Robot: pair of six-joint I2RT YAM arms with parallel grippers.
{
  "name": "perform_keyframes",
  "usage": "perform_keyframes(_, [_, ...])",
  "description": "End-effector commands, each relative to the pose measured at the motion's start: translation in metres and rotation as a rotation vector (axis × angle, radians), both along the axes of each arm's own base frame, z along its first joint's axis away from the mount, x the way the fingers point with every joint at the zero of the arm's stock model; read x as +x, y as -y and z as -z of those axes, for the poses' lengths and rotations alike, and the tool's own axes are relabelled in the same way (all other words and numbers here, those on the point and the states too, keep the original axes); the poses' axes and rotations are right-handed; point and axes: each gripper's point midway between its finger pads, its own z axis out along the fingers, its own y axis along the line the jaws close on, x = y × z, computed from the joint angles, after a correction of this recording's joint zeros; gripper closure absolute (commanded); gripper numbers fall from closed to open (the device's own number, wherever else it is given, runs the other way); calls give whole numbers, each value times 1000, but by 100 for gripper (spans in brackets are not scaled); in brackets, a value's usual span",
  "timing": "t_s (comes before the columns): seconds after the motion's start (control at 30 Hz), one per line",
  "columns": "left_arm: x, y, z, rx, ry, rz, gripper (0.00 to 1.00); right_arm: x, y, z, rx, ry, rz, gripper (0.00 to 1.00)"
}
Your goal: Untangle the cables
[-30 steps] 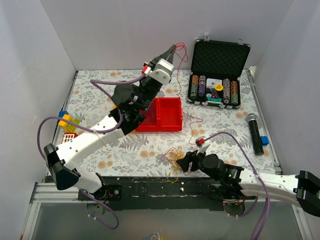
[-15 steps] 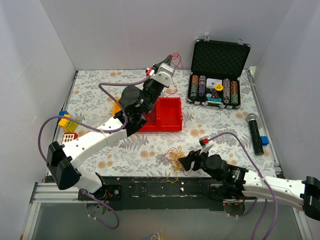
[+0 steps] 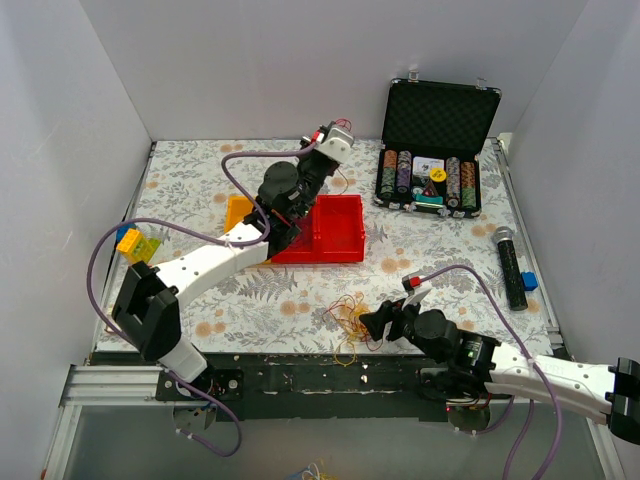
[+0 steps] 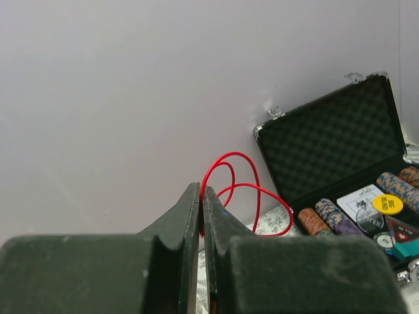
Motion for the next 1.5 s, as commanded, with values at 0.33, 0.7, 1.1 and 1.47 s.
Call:
perform_keyframes(0.33, [13,18,42,80,-23,16,100,0,8,15,-11,-15,27,26])
perform_keyframes(0.7, [28,18,158,313,-318,-59,100,0,10,13,0,-18,38,26])
perform_keyframes(1.1, [44,20,239,525,-437,-144,100,-2,8,14,2,-29,32,27])
perform_keyframes(1.47, [39,30,294,636,-604,-77,98,0,11,12,-9,-27,45,27])
